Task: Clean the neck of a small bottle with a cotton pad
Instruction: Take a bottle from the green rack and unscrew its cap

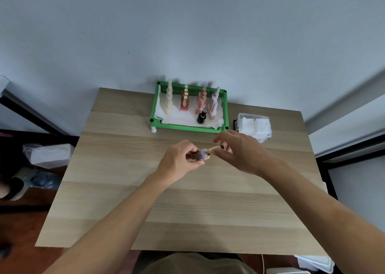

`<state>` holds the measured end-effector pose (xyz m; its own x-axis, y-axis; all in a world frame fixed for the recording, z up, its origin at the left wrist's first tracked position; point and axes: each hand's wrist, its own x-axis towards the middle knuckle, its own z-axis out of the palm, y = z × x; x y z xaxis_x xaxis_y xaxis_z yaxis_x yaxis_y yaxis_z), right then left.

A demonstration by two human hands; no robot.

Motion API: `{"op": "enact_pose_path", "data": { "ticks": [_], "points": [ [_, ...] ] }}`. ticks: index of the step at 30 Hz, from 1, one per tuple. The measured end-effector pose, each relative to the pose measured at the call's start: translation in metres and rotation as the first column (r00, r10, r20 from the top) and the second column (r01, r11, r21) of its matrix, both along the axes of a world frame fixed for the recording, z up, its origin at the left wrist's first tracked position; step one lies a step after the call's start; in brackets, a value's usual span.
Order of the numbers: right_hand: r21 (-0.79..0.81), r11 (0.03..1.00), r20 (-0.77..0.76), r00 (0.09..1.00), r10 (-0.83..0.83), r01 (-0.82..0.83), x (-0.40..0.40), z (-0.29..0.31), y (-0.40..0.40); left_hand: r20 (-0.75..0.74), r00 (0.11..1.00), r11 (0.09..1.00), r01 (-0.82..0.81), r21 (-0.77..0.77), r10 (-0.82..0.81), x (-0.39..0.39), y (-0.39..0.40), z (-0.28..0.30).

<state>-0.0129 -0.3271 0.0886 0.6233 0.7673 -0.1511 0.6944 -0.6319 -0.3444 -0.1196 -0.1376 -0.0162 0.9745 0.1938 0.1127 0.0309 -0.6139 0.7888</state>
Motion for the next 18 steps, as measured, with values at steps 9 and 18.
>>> {"op": "enact_pose_path", "data": {
  "ticks": [9,18],
  "points": [
    [-0.018,1.000,0.011,1.000,0.019,-0.018,0.004,0.001,0.005,-0.043,0.999,0.999,0.026,-0.024,-0.027,0.006,0.001,0.000],
    [0.026,0.997,-0.053,0.996,0.074,-0.073,0.012,0.008,0.000,-0.046,0.998,0.998,0.042,-0.038,-0.044,0.012,0.003,-0.007]
  ]
}}
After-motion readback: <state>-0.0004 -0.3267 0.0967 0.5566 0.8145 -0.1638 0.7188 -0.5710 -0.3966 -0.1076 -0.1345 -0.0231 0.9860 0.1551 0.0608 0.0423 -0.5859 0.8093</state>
